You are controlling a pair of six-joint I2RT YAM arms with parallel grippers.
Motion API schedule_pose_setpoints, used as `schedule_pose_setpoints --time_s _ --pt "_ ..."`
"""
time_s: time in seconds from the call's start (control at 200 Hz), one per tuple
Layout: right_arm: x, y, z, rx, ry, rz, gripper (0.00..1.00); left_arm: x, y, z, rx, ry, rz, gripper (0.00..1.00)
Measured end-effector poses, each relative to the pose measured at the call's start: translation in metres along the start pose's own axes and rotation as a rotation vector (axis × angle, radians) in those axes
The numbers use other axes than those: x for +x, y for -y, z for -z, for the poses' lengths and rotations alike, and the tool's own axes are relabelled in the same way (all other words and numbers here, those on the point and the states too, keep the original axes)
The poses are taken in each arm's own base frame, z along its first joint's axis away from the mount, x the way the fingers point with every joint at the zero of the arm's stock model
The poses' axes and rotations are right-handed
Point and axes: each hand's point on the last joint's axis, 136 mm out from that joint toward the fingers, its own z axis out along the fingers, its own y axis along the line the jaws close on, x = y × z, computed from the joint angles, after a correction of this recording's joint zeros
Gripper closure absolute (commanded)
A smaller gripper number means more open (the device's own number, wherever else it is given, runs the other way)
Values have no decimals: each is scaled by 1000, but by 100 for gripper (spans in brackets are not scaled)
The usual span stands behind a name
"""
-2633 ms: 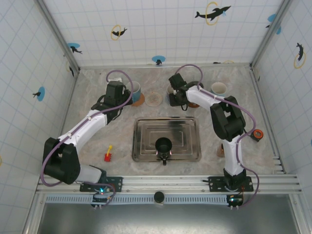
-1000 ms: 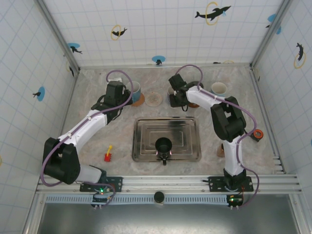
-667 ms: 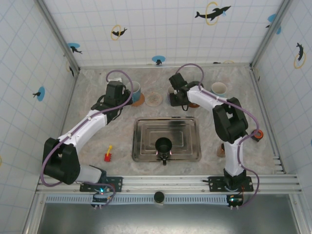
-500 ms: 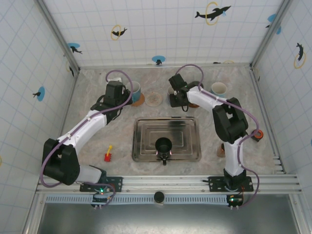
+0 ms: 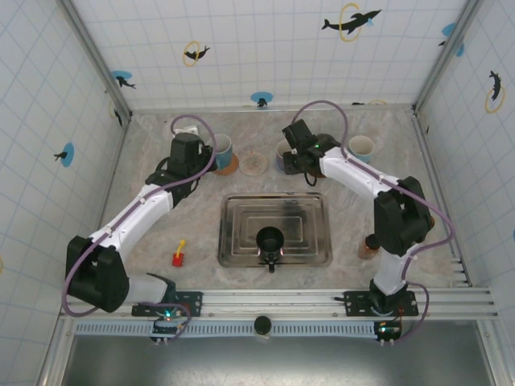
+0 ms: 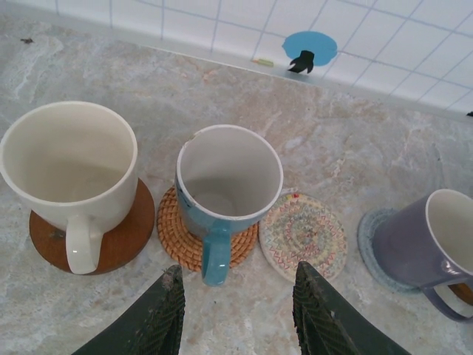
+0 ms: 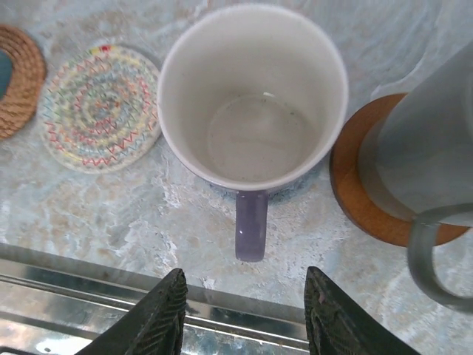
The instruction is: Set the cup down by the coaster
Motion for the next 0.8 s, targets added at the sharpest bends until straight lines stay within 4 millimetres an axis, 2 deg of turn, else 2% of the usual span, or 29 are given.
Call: schedule_pose_setpoints --time_s 0.145,0.325,0.466,0.541,0.611,0.686,0.801 --pt "-24 2 36 -4 114 -30 52 -4 4 6 24 12 3 58" --pt "-71 -2 102 -80 347 -88 50 -3 11 10 66 3 8 57" --pt "-99 -2 149 -134 514 -138 49 -5 17 15 103 8 18 57" --pt "-101 1 165 -168 586 -178 49 -8 22 19 125 17 29 57" --pt "-95 5 172 -192 626 -212 49 -11 26 24 145 27 31 57" --pt "-85 8 170 -208 640 -244 49 -12 33 29 170 32 29 57" --pt "-66 13 156 -218 626 -286 48 -11 45 36 207 35 20 57"
